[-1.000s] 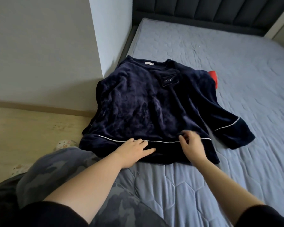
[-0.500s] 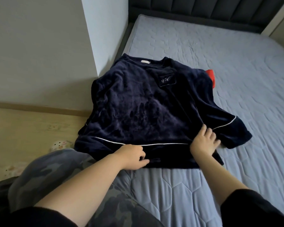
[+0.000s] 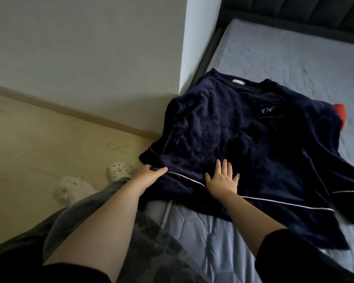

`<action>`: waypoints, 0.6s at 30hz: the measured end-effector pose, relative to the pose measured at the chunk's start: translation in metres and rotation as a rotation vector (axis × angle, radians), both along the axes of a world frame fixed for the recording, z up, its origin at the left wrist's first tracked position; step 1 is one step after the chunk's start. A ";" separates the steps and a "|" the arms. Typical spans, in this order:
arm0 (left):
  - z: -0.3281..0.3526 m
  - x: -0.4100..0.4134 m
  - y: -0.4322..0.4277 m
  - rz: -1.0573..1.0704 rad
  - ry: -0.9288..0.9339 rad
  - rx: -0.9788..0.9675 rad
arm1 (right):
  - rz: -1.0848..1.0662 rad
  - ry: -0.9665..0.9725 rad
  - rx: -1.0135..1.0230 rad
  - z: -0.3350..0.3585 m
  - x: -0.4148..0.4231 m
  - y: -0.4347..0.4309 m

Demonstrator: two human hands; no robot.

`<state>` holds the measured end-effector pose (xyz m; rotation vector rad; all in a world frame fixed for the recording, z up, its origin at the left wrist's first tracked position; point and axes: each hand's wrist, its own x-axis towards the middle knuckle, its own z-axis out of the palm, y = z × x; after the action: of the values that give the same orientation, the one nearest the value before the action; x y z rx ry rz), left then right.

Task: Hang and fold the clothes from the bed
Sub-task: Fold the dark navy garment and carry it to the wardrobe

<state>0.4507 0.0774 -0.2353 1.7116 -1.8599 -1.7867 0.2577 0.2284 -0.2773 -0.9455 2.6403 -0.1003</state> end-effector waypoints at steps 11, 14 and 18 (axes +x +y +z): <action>0.026 0.023 -0.020 -0.508 -0.664 -0.200 | -0.021 0.105 -0.011 0.002 0.007 -0.002; 0.015 0.009 -0.013 -0.384 -0.366 -0.361 | -0.014 0.091 0.011 0.008 0.005 -0.006; 0.006 -0.018 -0.010 -0.405 -0.154 -0.445 | 0.043 0.139 -0.080 0.017 0.006 -0.017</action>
<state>0.4327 0.0675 -0.2295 1.4142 -2.5740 -1.2098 0.2632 0.2116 -0.2598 -1.0707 2.7593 -0.1356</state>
